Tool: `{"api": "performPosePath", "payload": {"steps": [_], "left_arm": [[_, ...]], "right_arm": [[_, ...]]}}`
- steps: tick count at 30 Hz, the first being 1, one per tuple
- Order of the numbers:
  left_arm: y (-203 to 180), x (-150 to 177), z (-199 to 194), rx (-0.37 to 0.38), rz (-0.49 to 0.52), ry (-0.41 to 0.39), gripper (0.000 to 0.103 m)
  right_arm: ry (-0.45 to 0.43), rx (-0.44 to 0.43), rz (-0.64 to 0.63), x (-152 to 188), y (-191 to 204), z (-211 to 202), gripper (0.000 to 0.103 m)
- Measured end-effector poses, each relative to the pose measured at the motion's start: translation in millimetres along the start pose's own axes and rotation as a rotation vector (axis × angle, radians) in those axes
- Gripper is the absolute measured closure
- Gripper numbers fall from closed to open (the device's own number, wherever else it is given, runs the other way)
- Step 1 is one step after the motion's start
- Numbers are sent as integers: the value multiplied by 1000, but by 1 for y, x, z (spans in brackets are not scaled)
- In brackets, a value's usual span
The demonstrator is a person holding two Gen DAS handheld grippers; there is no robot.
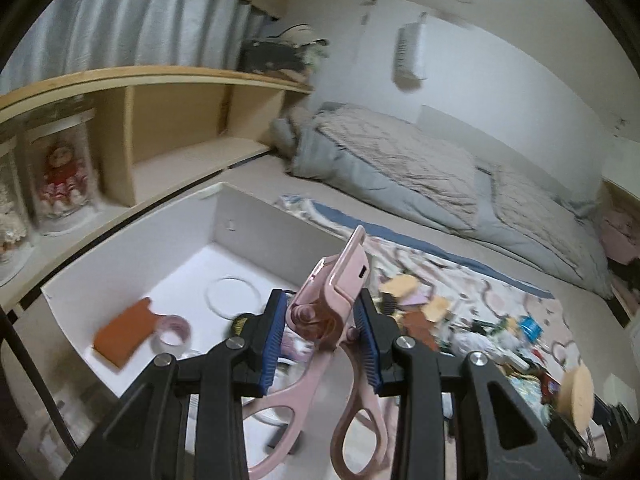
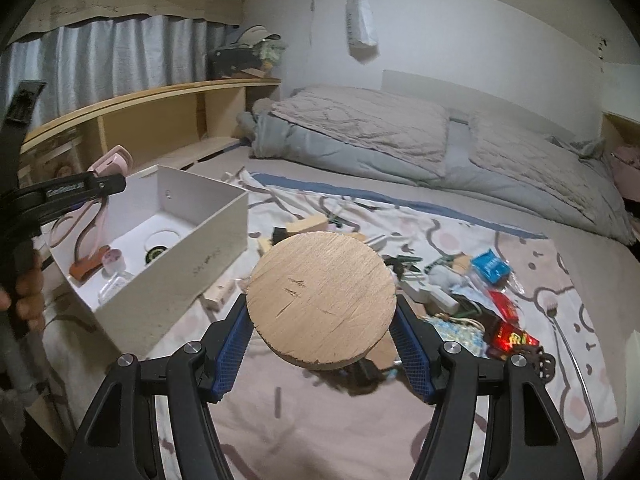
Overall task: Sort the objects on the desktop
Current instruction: 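Lower the pink scissors into the box and open left tool while right tool holds the disc above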
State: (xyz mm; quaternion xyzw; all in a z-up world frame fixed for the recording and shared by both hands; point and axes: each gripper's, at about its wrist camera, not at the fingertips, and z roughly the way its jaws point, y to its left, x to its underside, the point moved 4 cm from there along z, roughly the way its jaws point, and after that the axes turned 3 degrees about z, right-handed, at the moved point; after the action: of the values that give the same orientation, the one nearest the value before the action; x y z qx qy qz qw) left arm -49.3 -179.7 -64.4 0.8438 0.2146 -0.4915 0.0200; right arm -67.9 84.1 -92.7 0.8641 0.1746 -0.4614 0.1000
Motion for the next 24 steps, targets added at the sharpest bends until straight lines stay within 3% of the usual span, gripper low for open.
{"api": "performPosePath", "payload": {"steps": [6, 13, 24], "left_arm": [[26, -6, 20, -60, -14, 41, 68], [35, -15, 45, -97, 41, 81, 68], [49, -62, 78, -126, 38, 118, 68]], "right_arm": [[-1, -42, -20, -4, 22, 0, 35], [13, -98, -46, -5, 44, 4, 35], [32, -147, -62, -11, 62, 14, 35]]}}
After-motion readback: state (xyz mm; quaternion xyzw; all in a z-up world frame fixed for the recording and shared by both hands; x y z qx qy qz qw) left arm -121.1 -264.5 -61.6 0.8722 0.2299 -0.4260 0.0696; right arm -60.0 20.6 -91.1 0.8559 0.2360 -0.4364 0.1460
